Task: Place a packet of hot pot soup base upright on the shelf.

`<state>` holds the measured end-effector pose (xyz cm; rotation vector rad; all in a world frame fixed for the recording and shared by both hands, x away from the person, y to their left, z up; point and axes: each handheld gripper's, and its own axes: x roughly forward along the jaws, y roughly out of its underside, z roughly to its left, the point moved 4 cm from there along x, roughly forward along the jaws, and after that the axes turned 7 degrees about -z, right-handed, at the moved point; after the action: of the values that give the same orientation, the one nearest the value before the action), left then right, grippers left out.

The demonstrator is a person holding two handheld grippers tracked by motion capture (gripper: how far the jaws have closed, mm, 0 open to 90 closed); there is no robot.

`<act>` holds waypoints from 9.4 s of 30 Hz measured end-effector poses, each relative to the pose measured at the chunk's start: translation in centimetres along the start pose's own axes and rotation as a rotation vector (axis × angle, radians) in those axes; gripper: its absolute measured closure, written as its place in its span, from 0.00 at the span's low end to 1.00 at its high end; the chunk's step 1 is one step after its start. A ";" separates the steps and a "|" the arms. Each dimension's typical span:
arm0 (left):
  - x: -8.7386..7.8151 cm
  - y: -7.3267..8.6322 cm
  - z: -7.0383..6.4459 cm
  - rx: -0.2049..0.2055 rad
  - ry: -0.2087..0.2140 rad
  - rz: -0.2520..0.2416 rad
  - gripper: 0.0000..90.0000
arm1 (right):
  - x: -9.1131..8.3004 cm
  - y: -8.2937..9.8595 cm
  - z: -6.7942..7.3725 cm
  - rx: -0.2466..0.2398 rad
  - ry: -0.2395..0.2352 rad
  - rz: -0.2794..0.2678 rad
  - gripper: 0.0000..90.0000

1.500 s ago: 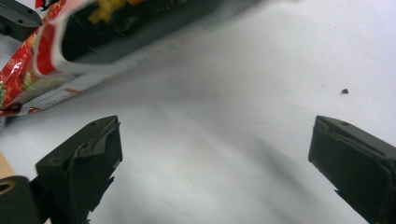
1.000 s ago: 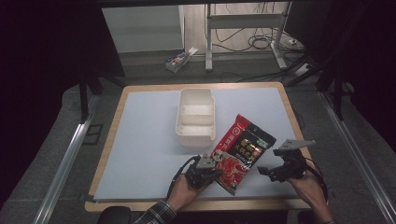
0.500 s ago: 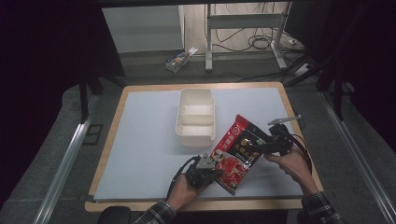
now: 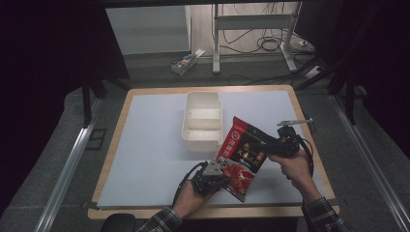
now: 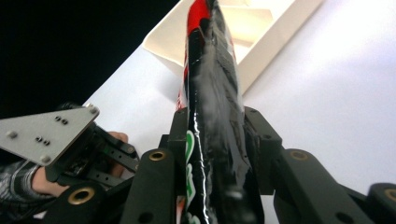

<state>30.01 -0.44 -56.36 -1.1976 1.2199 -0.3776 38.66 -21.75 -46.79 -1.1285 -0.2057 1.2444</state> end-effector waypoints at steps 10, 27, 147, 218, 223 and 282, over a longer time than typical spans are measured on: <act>-2.2 -0.5 -0.4 0.040 -0.057 -0.013 0.68 | -0.8 -1.4 1.1 -0.010 0.007 -0.033 0.76; -5.0 -0.1 0.4 -0.033 -0.088 -0.055 0.30 | -2.6 -5.7 2.1 -0.133 0.117 -0.077 0.74; -8.0 3.8 1.3 -0.066 -0.163 0.034 0.06 | 16.1 -17.4 -3.2 -0.366 0.306 -0.033 0.34; -7.3 4.1 0.9 -0.015 -0.143 0.056 0.05 | 8.9 -5.4 -0.8 -0.482 0.218 0.089 0.01; -7.4 4.1 0.9 -0.012 -0.146 0.053 0.05 | 8.7 -4.4 -1.2 -0.482 0.226 0.096 0.01; -7.3 4.2 1.0 -0.003 -0.146 0.060 0.03 | 0.4 1.6 2.3 -0.539 0.259 -0.016 0.03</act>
<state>26.74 7.37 -56.29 -1.1682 1.1276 -0.2394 36.27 -20.29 -47.11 -1.7345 -0.3663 1.0394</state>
